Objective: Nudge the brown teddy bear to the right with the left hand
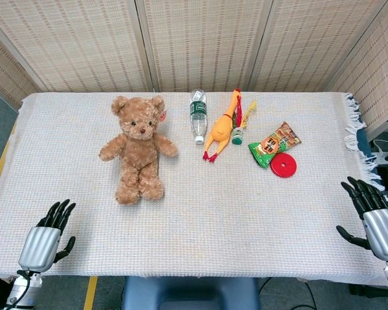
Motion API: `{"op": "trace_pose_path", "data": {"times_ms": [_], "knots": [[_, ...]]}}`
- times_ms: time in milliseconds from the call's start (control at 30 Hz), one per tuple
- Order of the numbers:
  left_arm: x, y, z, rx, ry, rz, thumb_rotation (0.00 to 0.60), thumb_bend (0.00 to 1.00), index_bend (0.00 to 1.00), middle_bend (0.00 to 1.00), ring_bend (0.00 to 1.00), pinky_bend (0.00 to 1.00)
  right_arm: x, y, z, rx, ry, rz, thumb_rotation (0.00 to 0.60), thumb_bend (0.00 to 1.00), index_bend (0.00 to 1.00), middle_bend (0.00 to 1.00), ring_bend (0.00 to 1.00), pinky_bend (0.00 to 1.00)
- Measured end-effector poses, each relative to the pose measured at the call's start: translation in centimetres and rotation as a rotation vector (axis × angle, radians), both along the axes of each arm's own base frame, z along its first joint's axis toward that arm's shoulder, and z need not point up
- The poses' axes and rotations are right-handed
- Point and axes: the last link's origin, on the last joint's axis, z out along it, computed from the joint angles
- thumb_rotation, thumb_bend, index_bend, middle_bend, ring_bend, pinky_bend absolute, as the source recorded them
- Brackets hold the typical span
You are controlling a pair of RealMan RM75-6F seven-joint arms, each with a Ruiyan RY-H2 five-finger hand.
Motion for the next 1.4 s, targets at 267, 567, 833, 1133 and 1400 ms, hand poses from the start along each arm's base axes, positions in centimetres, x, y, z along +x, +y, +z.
{"op": "trace_pose_path", "data": {"times_ms": [267, 567, 833, 1133, 1400], "knots": [[-0.1, 0.2, -0.5, 0.006, 0.001, 0.007, 0.6, 0.39, 0.0, 0.0, 0.02, 0.34, 0.3, 0.1, -0.2, -0.004, -0.031, -0.01, 0.6, 0.09, 0.0, 0.01, 0.0, 0.09], [-0.7, 2.2, -1.3, 0.042, -0.027, 0.059, 0.6, 0.39, 0.0, 0.01, 0.07, 0.34, 0.5, -0.2, -0.6, -0.029, -0.074, 0.033, 0.6, 0.09, 0.0, 0.01, 0.0, 0.09], [0.2, 6.9, -2.1, 0.12, -0.102, 0.109, 0.6, 0.39, 0.0, 0.03, 0.1, 0.34, 0.5, -0.5, -1.1, 0.008, -0.086, 0.013, 0.6, 0.09, 0.0, 0.01, 0.0, 0.09], [1.8, 12.7, -4.2, 0.187, -0.23, 0.222, 0.6, 0.38, 0.0, 0.08, 0.15, 0.34, 0.4, -0.9, -1.3, 0.089, -0.084, -0.026, 0.6, 0.09, 0.0, 0.01, 0.0, 0.09], [4.1, 18.0, -6.1, 0.207, -0.309, 0.314, 0.6, 0.38, 0.0, 0.08, 0.15, 0.33, 0.4, -0.9, -1.2, 0.104, -0.091, -0.041, 0.6, 0.09, 0.0, 0.01, 0.0, 0.1]]}}
